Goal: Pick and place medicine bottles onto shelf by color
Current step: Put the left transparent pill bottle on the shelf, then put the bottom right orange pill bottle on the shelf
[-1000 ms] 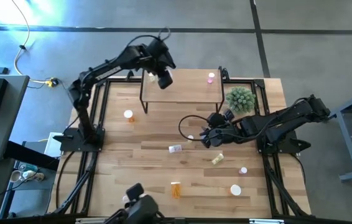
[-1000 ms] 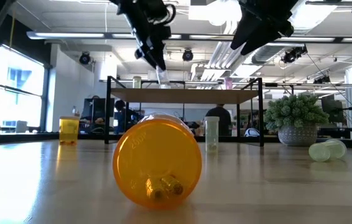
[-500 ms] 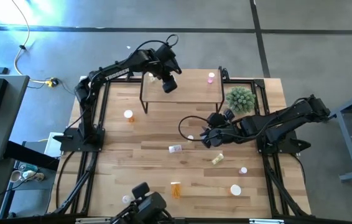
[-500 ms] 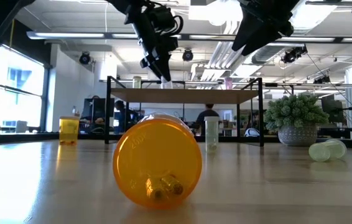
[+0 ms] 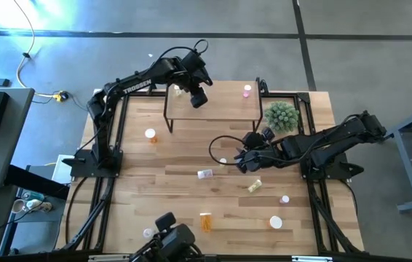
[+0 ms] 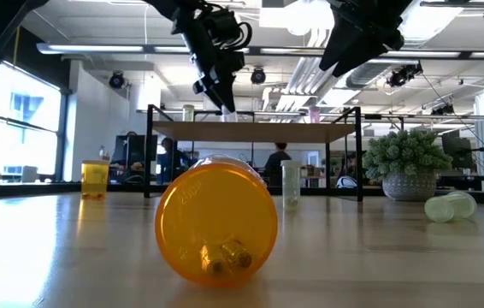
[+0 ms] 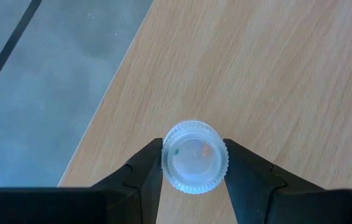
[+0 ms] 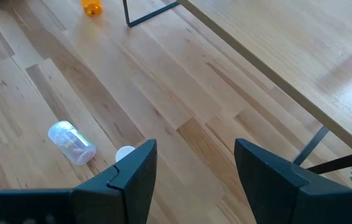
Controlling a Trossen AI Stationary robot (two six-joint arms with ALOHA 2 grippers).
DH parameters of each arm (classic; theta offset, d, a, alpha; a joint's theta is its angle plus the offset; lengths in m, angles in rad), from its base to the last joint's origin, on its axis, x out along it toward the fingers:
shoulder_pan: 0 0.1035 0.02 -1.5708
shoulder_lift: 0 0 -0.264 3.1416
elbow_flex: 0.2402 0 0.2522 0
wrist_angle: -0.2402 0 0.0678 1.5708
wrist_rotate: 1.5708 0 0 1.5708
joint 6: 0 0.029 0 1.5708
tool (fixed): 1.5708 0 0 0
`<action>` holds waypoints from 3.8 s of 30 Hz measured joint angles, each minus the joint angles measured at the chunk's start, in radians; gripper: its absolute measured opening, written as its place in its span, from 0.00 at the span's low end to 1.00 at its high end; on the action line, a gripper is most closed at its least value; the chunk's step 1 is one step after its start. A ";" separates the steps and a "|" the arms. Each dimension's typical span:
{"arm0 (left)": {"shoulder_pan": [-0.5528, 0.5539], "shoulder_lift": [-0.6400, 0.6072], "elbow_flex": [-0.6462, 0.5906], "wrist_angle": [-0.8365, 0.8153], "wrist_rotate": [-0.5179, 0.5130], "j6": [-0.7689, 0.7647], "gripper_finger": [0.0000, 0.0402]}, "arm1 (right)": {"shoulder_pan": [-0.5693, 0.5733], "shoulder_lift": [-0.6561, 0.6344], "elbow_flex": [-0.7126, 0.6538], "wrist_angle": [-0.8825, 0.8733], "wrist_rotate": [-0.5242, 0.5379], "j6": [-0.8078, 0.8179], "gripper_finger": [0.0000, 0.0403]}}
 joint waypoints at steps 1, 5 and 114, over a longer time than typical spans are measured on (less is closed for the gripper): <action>0.000 0.000 0.000 0.000 0.000 0.000 0.35 | 0.000 0.000 0.000 0.000 0.000 0.000 0.51; -0.002 0.000 -0.001 0.000 0.000 0.000 0.41 | 0.000 0.000 0.000 0.000 0.000 0.000 0.51; -0.802 -0.669 -1.010 0.869 -0.202 -0.420 0.49 | 0.592 0.042 0.000 -0.216 -0.427 0.933 0.79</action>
